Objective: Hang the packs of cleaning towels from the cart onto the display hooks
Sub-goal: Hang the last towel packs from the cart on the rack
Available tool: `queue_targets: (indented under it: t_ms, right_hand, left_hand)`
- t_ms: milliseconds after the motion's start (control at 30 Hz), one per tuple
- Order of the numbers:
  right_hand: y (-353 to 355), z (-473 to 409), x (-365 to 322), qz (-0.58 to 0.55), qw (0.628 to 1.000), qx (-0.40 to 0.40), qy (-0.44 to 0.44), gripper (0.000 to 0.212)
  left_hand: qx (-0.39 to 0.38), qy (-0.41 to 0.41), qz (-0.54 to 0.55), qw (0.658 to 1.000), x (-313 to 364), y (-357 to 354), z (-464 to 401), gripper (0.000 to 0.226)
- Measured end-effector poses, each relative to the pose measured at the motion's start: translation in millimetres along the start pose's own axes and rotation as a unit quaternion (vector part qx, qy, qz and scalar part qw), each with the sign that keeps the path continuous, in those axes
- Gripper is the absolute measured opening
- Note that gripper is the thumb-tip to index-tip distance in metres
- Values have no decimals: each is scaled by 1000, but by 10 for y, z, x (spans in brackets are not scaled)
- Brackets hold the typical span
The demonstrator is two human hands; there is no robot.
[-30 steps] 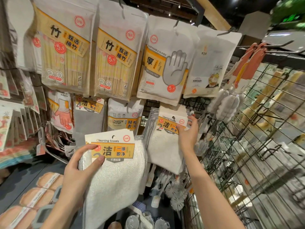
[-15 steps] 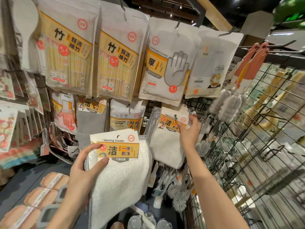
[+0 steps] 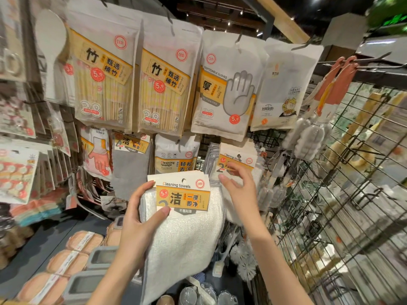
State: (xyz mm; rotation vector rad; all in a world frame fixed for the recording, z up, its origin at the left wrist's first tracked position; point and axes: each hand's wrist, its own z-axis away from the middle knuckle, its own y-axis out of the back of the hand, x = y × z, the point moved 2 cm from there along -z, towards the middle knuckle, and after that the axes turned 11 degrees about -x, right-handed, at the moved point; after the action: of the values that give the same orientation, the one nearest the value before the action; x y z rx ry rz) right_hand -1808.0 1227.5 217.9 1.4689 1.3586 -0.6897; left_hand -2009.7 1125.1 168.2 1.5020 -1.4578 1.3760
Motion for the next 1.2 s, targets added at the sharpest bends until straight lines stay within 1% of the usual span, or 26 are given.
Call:
queue_targets:
  t_ms: [133,233,333,433,500,600,700,867,933,1000,1100,1200]
  right_hand:
    - [-164,154,-37,-10,997,-70,-11,31]
    - [-223,222,-31,6,996,-82,-18,37]
    - [-248,303,-29,13,997,-74,-18,44]
    - [-236,378,-40,24,998,-49,-5,47]
    - [-234,413,-53,30,999,-40,-2,46]
    - [-227,445,-66,14,999,-46,5,41]
    - [-183,445,-70,13,999,-43,13,40]
    - [-158,420,-104,6,999,-43,20,39]
    - [-133,406,-117,-8,999,-43,28,37]
    - [-100,393,-123,-27,998,-50,27,34]
    - [-75,379,-122,-33,998,-53,26,34]
    - [-52,355,-92,-47,998,-33,23,37]
  left_hand:
    - [-14,-8,8,1000,20,-50,27,59]
    - [-23,-10,0,1000,15,-77,44,58]
    - [-19,-6,1,1000,-3,-84,56,57]
    - [-12,-3,2,1000,-39,-70,79,54]
    - [-9,-2,4,1000,-67,-69,94,52]
    - [-1,-2,-1,1000,-84,-78,104,56]
    - [-5,3,-29,1000,-78,-60,99,62]
    - [-33,-27,-92,995,-20,-52,86,66]
    - [-32,-22,-101,994,-15,-42,81,58]
    - [-28,10,-89,996,-25,-21,75,49]
    - [-37,30,-70,996,-64,13,62,55]
    - [-29,25,-60,997,-72,16,51,48]
